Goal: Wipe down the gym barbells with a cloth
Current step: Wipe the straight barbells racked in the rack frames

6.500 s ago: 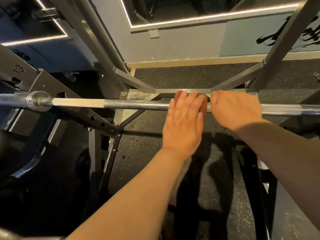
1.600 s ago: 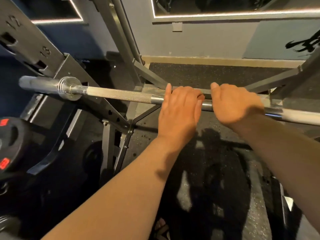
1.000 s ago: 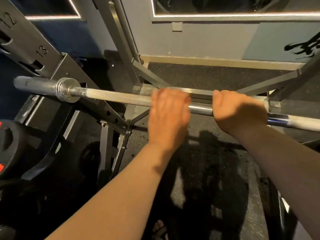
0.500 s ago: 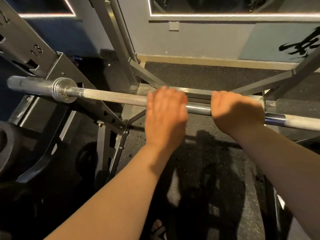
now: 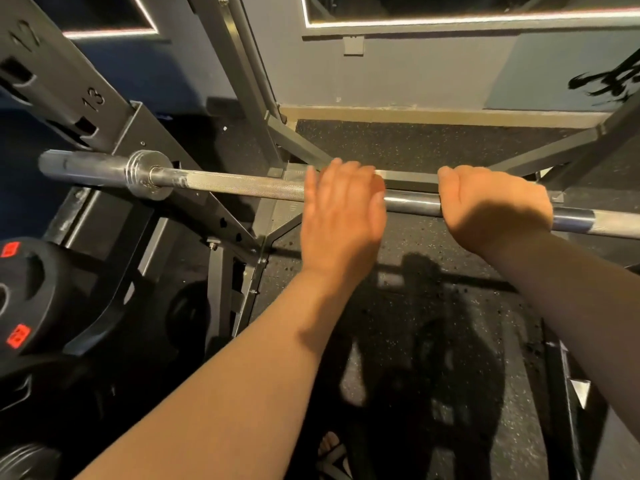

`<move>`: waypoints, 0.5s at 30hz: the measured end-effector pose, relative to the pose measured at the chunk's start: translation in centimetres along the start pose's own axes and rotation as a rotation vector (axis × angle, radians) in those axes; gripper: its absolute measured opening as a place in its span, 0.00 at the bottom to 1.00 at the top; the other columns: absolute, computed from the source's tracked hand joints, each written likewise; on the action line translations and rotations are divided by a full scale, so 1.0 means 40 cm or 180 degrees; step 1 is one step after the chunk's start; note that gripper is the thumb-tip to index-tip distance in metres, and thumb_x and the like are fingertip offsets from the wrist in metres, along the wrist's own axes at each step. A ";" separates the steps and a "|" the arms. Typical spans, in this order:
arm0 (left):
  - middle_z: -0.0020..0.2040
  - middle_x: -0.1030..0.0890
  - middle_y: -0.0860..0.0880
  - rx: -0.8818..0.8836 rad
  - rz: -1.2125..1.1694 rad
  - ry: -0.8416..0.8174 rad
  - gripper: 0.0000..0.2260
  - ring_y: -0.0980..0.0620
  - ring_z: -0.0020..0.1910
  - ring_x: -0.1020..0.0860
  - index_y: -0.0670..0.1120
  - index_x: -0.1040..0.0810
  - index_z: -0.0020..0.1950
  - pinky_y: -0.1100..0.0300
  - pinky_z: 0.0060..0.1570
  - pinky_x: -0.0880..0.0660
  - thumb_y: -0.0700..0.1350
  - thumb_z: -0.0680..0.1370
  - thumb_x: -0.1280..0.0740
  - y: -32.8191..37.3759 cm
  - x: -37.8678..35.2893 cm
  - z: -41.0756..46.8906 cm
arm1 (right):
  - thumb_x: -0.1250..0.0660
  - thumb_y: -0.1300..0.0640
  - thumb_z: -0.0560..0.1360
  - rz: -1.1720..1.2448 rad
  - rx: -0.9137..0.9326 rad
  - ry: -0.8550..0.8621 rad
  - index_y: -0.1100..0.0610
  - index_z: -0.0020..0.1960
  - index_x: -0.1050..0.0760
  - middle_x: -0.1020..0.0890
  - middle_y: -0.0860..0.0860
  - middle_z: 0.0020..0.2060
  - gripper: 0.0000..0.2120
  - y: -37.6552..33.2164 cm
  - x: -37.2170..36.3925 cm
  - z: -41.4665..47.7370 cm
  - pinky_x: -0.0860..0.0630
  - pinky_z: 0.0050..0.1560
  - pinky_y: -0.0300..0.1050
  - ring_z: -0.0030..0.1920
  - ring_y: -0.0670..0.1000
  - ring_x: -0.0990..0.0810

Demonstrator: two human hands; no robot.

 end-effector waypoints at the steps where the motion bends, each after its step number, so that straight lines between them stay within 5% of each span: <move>1: 0.69 0.25 0.51 0.0149 0.0020 0.0140 0.15 0.49 0.76 0.35 0.49 0.26 0.68 0.50 0.80 0.63 0.49 0.85 0.45 -0.018 0.018 0.006 | 0.62 0.42 0.83 0.0110 -0.0045 0.0063 0.56 0.49 0.26 0.26 0.50 0.37 0.29 0.000 0.006 -0.006 0.35 0.38 0.48 0.37 0.57 0.28; 6: 0.71 0.27 0.44 0.0857 -0.0529 0.0374 0.16 0.42 0.79 0.41 0.41 0.26 0.68 0.43 0.80 0.57 0.44 0.85 0.45 0.042 0.004 -0.004 | 0.58 0.41 0.84 0.0447 -0.0287 -0.0061 0.54 0.48 0.26 0.22 0.54 0.41 0.27 0.003 0.008 -0.006 0.32 0.41 0.50 0.41 0.59 0.25; 9: 0.74 0.29 0.44 0.0248 -0.0475 0.0092 0.18 0.43 0.80 0.42 0.41 0.27 0.71 0.43 0.80 0.57 0.45 0.85 0.45 0.101 -0.023 -0.019 | 0.57 0.42 0.85 0.0465 -0.0336 -0.0100 0.56 0.53 0.24 0.19 0.58 0.48 0.27 0.004 0.008 -0.006 0.32 0.43 0.52 0.43 0.59 0.27; 12: 0.76 0.30 0.47 -0.0441 -0.0087 -0.0279 0.20 0.46 0.80 0.41 0.45 0.31 0.76 0.45 0.80 0.56 0.49 0.85 0.44 0.077 -0.009 -0.025 | 0.57 0.45 0.85 0.0419 -0.0259 -0.0096 0.56 0.48 0.26 0.21 0.56 0.41 0.25 0.001 0.009 -0.010 0.31 0.41 0.51 0.40 0.59 0.24; 15: 0.71 0.27 0.49 -0.0072 0.0090 -0.0016 0.18 0.48 0.77 0.36 0.47 0.28 0.71 0.44 0.80 0.53 0.51 0.85 0.44 -0.008 0.033 -0.004 | 0.55 0.50 0.86 0.0242 -0.0050 -0.0083 0.57 0.47 0.28 0.27 0.54 0.35 0.21 -0.003 0.013 -0.011 0.31 0.37 0.50 0.36 0.58 0.25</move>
Point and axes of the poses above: each hand's wrist, its own z-axis towards the middle knuckle, its own x-axis out of the back of the hand, y = z × x, the point moved 6 cm from there along z, towards the middle knuckle
